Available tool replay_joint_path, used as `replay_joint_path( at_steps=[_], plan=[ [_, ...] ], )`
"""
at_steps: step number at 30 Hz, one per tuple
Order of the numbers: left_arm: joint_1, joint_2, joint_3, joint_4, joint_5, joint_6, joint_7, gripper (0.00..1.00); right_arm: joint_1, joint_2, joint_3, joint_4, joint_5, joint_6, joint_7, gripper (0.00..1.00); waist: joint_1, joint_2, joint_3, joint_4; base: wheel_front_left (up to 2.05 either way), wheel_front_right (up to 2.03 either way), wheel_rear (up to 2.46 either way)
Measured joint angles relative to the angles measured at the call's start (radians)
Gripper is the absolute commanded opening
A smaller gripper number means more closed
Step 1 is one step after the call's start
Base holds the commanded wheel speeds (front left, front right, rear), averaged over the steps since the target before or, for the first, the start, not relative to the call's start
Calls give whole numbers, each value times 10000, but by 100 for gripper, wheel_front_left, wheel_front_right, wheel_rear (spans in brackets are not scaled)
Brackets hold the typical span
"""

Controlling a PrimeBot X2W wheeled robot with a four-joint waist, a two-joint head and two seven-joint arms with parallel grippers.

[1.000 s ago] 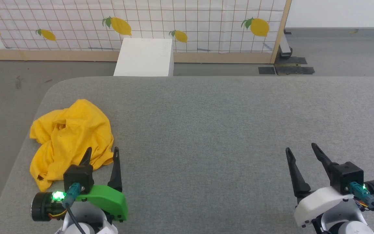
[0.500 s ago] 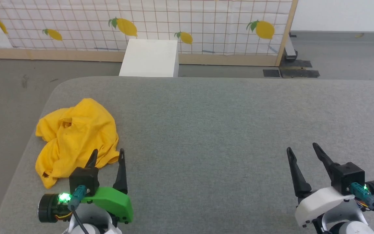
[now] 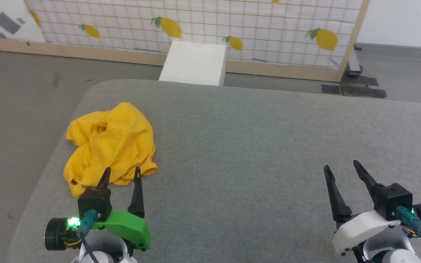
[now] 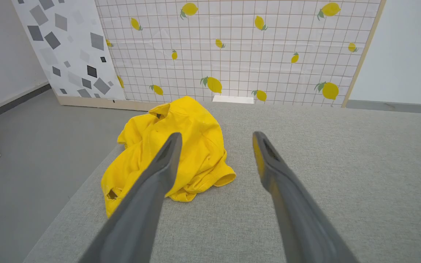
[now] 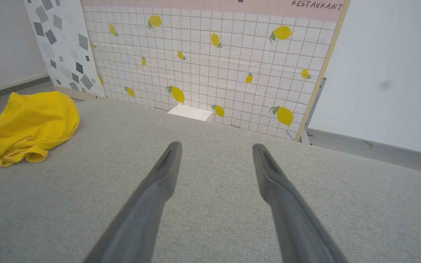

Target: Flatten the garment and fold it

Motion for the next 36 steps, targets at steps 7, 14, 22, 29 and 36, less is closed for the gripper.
replay_joint_path(
  at_steps=[7, 14, 22, 29, 36],
  plan=[
    [-8, 88, -77, 40, -213, 58, -146, 100, 2, 0, -6, 19, 2, 0, -54, 100, 0, 0, -8, 668, 0, 0, 0],
    [-9, 199, -127, 73, -387, 180, -309, 100, 2, 2, 10, 25, 8, 0, -90, 100, 0, 0, 17, 1379, -1, -1, -1],
    [-3, 284, -165, 104, -533, 314, -441, 100, 1, 4, 13, 25, 17, 0, -148, 100, 0, 0, 48, 2000, -7, -7, -7],
    [2, 353, -224, 128, -813, 460, -585, 100, 1, 4, -4, 38, 19, 0, -190, 100, 0, 0, 49, 2368, 0, 0, 0],
    [3, 433, -330, 207, -940, 545, -754, 100, 1, 4, -10, 40, 52, 0, -265, 100, 0, 0, 55, 2634, 0, 0, 0]
  ],
)
